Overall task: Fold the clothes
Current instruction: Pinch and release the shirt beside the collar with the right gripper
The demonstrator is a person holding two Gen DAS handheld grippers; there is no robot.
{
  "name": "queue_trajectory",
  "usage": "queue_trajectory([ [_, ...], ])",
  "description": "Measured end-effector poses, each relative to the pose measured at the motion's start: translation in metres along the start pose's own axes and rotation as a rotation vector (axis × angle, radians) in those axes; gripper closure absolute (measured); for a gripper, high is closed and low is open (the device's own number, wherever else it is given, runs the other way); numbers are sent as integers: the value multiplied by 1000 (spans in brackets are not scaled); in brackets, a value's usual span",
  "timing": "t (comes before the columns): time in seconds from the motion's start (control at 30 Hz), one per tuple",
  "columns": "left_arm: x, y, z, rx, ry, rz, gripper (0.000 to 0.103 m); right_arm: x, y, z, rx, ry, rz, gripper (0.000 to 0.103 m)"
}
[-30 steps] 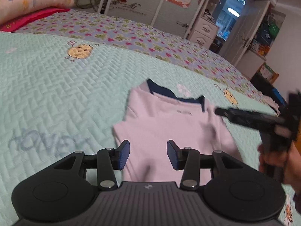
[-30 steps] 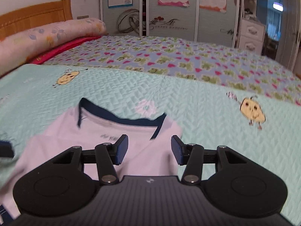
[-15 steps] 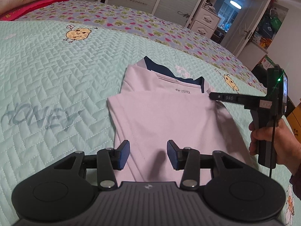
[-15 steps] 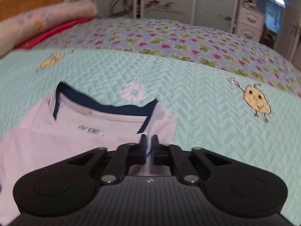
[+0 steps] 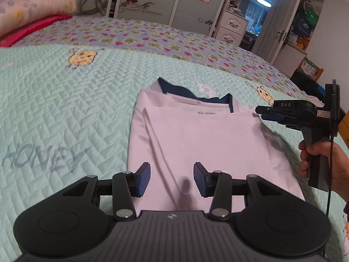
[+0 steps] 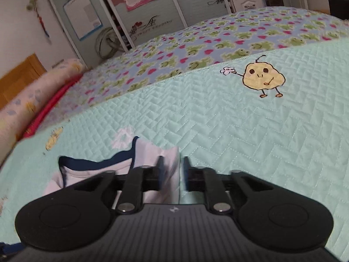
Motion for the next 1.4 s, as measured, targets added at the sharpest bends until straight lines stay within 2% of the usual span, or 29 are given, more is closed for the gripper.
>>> queue_trajectory([
  [0.07,-7,-4,5,-17,9,3,57,7,-2,2,32,44,14,73],
  [0.13,-21,-9,7,-33,7,-4,57,11,-2,1,35,36,8,73],
  [0.37,-70,-24,14,-89,0,-31,57,11,9,24,-132,-10,-54,72],
  [0.5,-86,-29,16,-136,5,-19,59,24,20,18,-202,-119,-103,72],
  [0.57,-86,-27,17,-163,5,-13,58,35,31,8,-193,-179,-143,71],
  [0.63,-86,-26,16,-169,11,-8,58,44,43,-1,-144,-202,-174,70],
  [0.67,-86,-27,14,-158,18,-7,58,45,50,-5,-112,-206,-190,72],
  [0.7,-86,-28,12,-146,25,-8,58,44,56,-8,-84,-202,-204,83],
  [0.73,-86,-28,11,-137,26,-6,58,45,61,-6,-86,-189,-205,102],
  [0.77,-86,-29,10,-127,26,-4,58,47,65,-2,-103,-173,-200,102],
  [0.87,-87,-27,12,-159,3,24,57,50,72,15,-259,-200,-193,102],
  [0.93,-87,-23,13,-193,-15,56,57,51,74,19,-300,-213,-187,102],
  [1.0,-86,-22,14,-203,-23,81,56,53,70,19,-276,-197,-179,101],
  [1.07,-84,-21,14,-211,-30,105,56,56,54,24,-255,-150,-126,86],
  [1.13,-83,-23,13,-203,-26,106,56,54,36,27,-189,-109,-83,80],
  [1.23,-78,-26,15,-220,-30,101,56,39,19,26,-104,-67,-81,80],
  [1.4,-61,-39,11,-211,-56,163,56,23,34,36,-181,-70,-110,80],
])
Point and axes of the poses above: each gripper's, at about its wrist camera, not at the fingertips, and x roughly against the way its jaws point, z to its right, y to its underside, the point moved 10 cm from there along -x, roughly the way its jaws point, and after that the axes turned 6 degrees about x, right-handed, at the moved point
